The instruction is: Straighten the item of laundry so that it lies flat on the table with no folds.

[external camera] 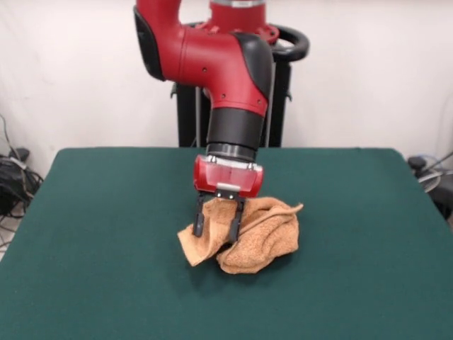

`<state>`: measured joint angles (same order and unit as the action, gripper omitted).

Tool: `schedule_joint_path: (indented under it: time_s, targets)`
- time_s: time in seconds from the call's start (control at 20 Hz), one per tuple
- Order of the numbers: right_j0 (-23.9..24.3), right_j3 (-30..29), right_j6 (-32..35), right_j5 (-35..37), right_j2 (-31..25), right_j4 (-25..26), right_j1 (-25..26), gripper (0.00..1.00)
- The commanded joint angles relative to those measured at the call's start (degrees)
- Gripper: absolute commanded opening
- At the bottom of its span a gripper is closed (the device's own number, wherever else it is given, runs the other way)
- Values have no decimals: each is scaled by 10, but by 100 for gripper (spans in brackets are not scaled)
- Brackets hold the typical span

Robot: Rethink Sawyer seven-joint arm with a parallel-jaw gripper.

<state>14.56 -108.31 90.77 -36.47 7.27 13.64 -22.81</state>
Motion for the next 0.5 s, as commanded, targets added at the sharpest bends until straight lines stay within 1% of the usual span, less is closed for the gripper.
schedule_joint_path:
  time_s: [0.05,0.25,0.45,0.5]
  targets:
    - [10,59,79,57,-18,-12,53,100]
    - [27,81,80,65,-37,8,72,100]
    - [20,86,73,61,-29,8,73,100]
    - [18,87,71,60,-26,7,73,0]
